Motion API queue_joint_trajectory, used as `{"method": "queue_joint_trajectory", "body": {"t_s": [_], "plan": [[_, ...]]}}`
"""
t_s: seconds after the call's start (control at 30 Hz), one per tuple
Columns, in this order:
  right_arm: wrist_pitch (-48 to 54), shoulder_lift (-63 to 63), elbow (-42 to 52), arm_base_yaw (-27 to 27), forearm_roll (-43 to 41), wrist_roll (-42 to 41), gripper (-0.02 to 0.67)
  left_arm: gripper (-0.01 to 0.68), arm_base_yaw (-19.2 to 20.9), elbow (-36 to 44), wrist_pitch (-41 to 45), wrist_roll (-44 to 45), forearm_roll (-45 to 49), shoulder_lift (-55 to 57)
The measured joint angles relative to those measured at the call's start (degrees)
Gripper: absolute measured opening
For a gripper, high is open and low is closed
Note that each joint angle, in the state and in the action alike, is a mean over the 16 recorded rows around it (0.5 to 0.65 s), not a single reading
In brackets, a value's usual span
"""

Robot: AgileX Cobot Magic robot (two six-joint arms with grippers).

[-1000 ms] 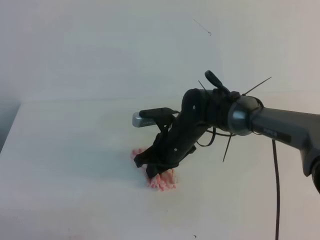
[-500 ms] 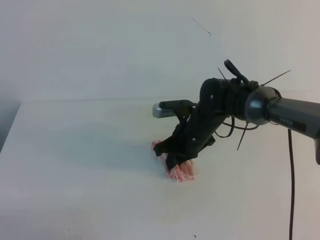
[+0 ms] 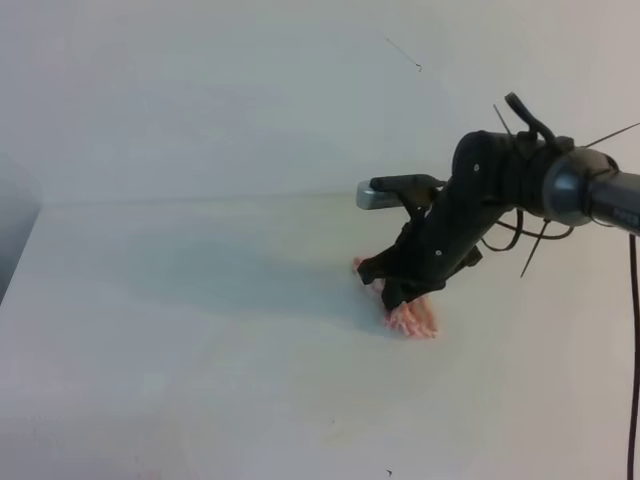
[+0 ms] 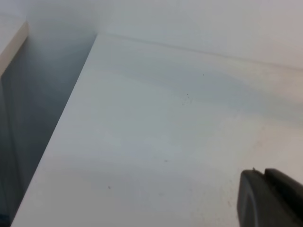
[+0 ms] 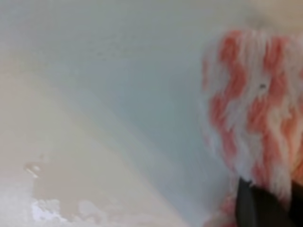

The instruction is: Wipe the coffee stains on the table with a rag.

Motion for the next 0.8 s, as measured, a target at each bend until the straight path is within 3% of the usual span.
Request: {"method": "queue_joint_trajectory", "body": {"t_s": [0.8], "plan": [[-16.07, -24.52, 33.3, -8.6, -4.56, 0.43, -0.001, 0.001, 0.0, 0.0, 0.0, 0.0, 0.0, 0.0]]}}
